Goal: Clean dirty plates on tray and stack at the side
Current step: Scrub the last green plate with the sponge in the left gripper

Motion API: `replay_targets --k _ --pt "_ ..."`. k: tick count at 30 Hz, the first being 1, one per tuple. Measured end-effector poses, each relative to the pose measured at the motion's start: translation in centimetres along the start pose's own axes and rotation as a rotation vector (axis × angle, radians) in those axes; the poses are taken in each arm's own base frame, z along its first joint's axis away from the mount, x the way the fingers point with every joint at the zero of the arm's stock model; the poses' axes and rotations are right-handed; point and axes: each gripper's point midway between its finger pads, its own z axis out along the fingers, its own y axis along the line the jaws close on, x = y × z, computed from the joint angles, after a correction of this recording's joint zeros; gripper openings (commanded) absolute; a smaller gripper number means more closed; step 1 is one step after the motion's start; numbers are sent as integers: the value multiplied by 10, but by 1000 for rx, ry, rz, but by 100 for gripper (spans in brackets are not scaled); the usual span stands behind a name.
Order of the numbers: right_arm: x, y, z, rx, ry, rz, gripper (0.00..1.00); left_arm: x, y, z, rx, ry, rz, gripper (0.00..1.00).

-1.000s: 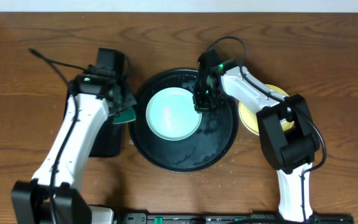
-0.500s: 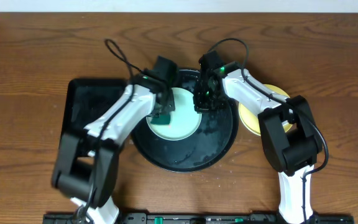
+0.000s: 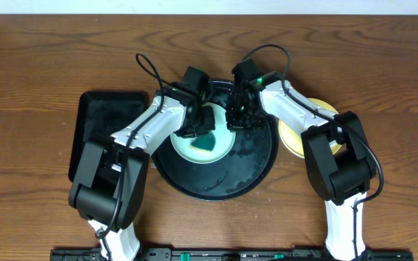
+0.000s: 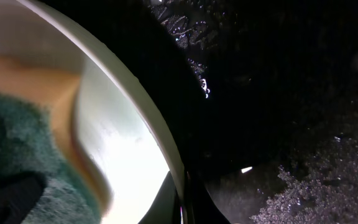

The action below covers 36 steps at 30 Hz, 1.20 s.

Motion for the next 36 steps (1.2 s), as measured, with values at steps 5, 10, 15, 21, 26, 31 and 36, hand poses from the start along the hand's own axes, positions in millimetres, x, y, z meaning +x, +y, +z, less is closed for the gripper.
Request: replay_targets --k 5,10,15,21,26,31,36 --pt "0 0 0 1 0 0 1 -11 10 0 -70 -64 -16 7" --pt "1 1 0 -4 2 -1 1 -20 45 -8 -271 -135 -26 8" --pt "1 3 1 -12 3 -3 1 5 65 -17 -376 -39 -26 7" --pt "2 6 2 -17 4 -12 1 30 42 -12 -225 107 23 7" --pt "2 6 2 -16 4 -12 1 17 8 -4 -42 68 71 8" --pt "2 6 2 -17 5 -12 1 -14 -10 -2 9 -70 115 7" --pt "3 6 2 -18 8 -11 1 -27 18 -6 -166 -152 90 7"
